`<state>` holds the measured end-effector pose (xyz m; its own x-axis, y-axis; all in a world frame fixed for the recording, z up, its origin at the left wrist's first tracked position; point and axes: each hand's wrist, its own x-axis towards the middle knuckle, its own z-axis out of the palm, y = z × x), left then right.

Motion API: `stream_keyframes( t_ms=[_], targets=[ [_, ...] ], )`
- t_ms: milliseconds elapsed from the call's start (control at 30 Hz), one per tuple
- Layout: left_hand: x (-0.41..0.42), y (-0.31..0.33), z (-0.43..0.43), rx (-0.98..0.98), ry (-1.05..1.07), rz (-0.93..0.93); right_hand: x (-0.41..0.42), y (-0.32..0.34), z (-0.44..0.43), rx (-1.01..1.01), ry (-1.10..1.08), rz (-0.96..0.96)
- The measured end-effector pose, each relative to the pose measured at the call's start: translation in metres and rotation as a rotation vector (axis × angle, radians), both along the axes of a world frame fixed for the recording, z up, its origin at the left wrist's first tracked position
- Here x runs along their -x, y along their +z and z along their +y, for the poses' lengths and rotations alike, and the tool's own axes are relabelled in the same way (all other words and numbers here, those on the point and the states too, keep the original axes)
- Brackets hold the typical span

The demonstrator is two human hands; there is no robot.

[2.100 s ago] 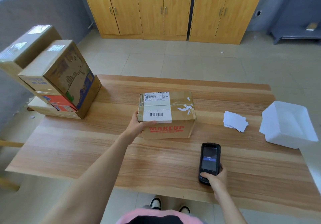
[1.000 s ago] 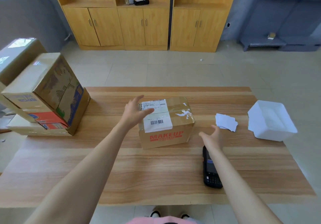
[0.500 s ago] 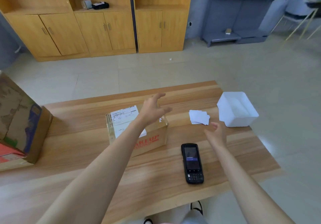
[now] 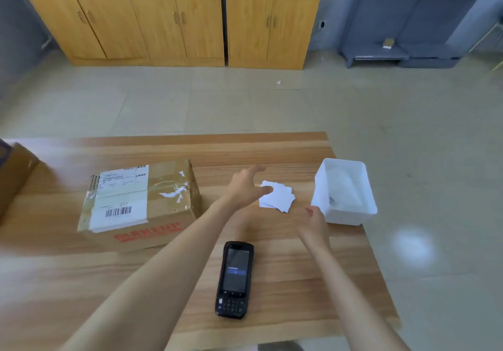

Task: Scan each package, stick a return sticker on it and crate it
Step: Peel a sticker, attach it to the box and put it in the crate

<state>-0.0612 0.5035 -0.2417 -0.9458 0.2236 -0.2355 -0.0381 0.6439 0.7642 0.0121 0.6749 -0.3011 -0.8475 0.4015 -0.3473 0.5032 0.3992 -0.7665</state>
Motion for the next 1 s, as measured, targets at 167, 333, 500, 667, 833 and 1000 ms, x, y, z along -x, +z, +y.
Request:
stream_keyframes(
  t_ms=[167, 333, 500, 667, 833, 1000],
  targets=[
    [0.009, -0.023, 0.02, 0.045, 0.148, -0.092, 0.027, -0.013, 0.013, -0.029, 0.198, -0.033],
    [0.015, -0.042, 0.024, 0.067, 0.223, -0.178, 0.053, -0.026, 0.017, -0.101, 0.396, -0.05],
    [0.026, -0.066, 0.03, 0.095, 0.246, -0.242, 0.081, -0.04, 0.02, -0.248, 0.52, -0.025],
    [0.034, -0.089, 0.038, 0.121, 0.258, -0.296, 0.097, -0.068, 0.024, -0.46, 0.707, -0.026],
    [0.033, -0.109, 0.044, 0.167, 0.25, -0.321, 0.089, -0.087, 0.024, -0.697, 0.801, 0.003],
    [0.036, -0.113, 0.045, 0.168, 0.283, -0.314, 0.084, -0.093, 0.025, -0.743, 0.797, 0.003]
  ],
)
